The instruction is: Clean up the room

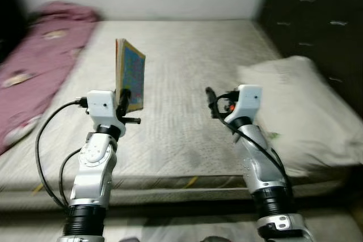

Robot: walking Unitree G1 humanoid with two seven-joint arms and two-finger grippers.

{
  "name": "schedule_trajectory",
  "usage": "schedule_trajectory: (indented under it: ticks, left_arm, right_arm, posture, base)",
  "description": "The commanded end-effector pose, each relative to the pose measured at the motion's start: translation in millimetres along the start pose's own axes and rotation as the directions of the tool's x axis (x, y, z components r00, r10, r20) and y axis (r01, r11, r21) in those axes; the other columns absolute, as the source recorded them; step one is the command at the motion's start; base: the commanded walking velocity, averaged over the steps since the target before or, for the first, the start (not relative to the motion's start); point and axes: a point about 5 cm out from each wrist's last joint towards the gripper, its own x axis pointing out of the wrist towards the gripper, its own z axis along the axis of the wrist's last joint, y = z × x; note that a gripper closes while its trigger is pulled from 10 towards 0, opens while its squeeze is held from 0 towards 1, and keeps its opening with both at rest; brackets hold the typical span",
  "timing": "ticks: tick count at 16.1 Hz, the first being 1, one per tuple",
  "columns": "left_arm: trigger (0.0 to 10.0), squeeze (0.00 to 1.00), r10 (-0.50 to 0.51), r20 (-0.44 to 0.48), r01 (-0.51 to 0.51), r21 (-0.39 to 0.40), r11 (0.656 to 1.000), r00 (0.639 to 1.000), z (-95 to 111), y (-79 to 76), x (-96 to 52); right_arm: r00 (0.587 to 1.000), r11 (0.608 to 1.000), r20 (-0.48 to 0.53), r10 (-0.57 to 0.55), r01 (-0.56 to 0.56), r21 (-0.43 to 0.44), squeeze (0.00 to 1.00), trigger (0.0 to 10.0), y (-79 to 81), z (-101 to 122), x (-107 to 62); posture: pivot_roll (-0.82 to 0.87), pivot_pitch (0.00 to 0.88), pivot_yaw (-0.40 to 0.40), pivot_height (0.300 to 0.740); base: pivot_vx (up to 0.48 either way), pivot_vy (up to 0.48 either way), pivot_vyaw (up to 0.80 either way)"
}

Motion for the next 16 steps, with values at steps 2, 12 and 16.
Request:
schedule_trajectory:
  ticks: [2,12,16]
  left_arm:
    - [10.0,0.0,-0.012,0.064,0.011,0.014,1.0,0.998,12.6,0.9,2.1]
    - [10.0,0.0,0.009,0.053,-0.009,0.002,1.0,0.999,12.1,-1.0,4.5]
    - [10.0,0.0,0.008,0.05,-0.008,-0.001,1.0,0.999,11.7,-2.2,4.9]
  right_arm:
    - [1.0,1.0,0.005,0.018,-0.018,0.01,0.0,10.0,5.8,2.3,2.4]
    - [1.0,1.0,0.0,0.008,-0.008,0.017,0.0,10.0,5.2,1.4,2.6]
    - [1.0,1.0,0.002,0.008,-0.008,0.014,0.0,10.0,4.1,1.6,2.6]
  posture:
    - [-0.09,0.0,-0.002,0.74]
    - [-0.09,0.0,0.0,0.74]
    - [-0.09,0.0,-0.002,0.74]
  base:
    - [0.411,0.0,0.0]
    - [0.07,0.0,-0.08]
    - [0.0,-0.271,-0.37]
